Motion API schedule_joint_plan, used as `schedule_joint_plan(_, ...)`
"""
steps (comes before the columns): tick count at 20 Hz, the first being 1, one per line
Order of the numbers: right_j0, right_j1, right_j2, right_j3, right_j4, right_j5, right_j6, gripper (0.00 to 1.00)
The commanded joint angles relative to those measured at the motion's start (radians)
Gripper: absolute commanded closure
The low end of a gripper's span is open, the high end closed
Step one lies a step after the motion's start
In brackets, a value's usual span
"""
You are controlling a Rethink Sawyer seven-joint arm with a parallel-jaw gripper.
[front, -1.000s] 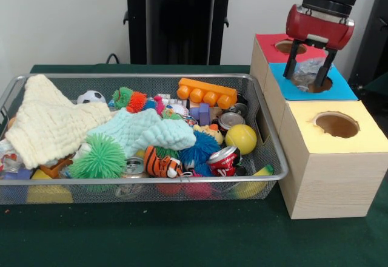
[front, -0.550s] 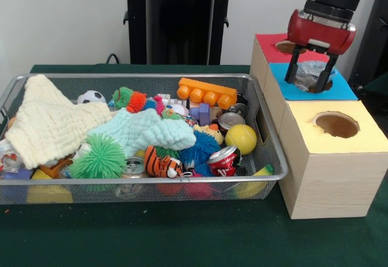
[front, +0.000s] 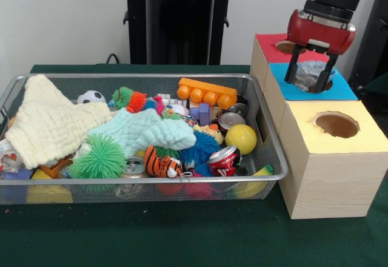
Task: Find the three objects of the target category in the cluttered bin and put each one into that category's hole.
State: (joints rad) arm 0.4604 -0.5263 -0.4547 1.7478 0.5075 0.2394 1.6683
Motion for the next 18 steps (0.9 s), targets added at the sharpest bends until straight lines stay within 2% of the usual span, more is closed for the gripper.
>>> schedule_joint_plan(1, -0.037, 0.050, 0.108, -0.030, 0.032, 0.058, 0.242, 0.00)
schedule_joint_plan(18, -0.079, 0.075, 0.114, -0.116, 0.041, 0.099, 0.238, 0.00)
